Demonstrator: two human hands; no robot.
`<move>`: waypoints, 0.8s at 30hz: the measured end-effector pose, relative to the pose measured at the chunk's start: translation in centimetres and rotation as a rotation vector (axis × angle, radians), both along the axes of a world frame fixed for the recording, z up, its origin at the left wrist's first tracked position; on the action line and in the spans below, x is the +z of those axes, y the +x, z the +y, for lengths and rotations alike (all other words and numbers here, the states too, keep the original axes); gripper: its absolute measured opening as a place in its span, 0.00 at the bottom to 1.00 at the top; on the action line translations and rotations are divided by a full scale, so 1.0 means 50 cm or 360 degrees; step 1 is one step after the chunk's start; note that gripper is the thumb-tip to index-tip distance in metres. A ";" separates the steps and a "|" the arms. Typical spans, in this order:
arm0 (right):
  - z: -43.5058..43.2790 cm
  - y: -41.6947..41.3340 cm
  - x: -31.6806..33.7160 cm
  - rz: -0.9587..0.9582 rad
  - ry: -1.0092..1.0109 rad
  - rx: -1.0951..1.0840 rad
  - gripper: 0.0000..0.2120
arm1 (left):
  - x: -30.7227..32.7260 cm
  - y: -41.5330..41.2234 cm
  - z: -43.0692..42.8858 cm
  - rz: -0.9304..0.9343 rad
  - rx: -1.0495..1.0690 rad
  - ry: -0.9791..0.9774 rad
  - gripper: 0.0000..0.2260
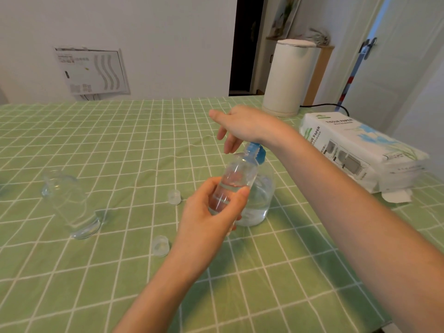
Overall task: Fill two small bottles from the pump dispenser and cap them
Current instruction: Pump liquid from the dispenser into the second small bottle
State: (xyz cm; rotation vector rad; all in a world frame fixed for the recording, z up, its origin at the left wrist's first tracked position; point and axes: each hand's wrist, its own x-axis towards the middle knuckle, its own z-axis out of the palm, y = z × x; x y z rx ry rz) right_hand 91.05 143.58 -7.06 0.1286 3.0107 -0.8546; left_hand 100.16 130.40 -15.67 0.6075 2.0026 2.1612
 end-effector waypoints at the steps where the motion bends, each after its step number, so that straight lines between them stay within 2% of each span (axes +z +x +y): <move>1: 0.000 0.001 -0.002 -0.0005 0.0002 -0.0007 0.27 | 0.000 0.001 0.000 -0.0007 0.0002 0.0000 0.14; 15: 0.004 -0.007 0.022 0.0084 -0.0006 -0.0007 0.26 | 0.006 0.000 0.001 0.0011 0.0011 0.0018 0.13; 24: 0.001 -0.004 0.002 0.0022 -0.0029 -0.0010 0.28 | 0.002 0.002 0.001 0.0001 0.0004 -0.0008 0.13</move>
